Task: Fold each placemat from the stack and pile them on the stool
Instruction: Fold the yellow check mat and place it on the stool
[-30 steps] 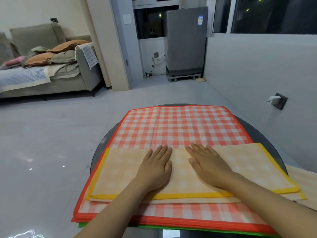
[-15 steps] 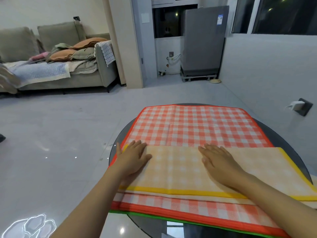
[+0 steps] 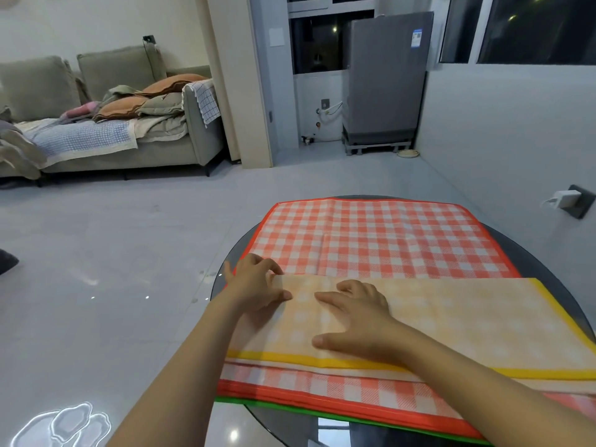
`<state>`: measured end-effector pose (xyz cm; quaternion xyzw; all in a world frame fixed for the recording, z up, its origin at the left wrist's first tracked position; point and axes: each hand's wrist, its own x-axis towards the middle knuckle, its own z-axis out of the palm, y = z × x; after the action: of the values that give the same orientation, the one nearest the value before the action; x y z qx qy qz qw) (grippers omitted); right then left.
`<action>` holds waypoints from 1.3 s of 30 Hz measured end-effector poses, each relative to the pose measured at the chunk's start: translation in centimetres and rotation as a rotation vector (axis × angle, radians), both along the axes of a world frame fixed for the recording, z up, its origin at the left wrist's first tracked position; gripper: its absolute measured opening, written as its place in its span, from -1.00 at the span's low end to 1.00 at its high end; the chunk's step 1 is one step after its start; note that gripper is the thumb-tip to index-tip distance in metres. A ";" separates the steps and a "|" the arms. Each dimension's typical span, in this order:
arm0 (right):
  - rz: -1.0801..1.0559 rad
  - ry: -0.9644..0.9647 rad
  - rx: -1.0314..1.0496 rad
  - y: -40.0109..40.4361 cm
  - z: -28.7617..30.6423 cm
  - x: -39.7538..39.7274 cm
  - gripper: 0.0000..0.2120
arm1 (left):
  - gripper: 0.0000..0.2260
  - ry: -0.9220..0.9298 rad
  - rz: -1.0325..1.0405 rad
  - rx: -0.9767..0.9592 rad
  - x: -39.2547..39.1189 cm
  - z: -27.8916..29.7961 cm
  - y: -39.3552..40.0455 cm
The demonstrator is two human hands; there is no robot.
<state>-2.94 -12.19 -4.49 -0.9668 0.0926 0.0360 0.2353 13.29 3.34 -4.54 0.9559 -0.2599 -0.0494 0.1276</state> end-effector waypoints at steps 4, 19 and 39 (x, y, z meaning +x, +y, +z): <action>0.032 0.078 -0.015 -0.1 0.4 -0.2 -0.18 | -0.62 -0.038 -0.014 0.006 0.0 0.1 -0.2; 0.036 0.096 -0.052 0.2 0.2 -0.5 -0.15 | -0.41 0.331 0.340 -0.637 -1.9 2.7 3.9; -0.096 -0.065 0.528 -3.8 1.5 -3.8 -0.47 | -0.82 0.930 0.243 -1.179 -5.9 8.9 -1.2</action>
<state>-6.71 -16.01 -2.96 -0.8672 0.1184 0.0166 0.4835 7.38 2.18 4.31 0.6322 -0.0557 -0.2857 0.7180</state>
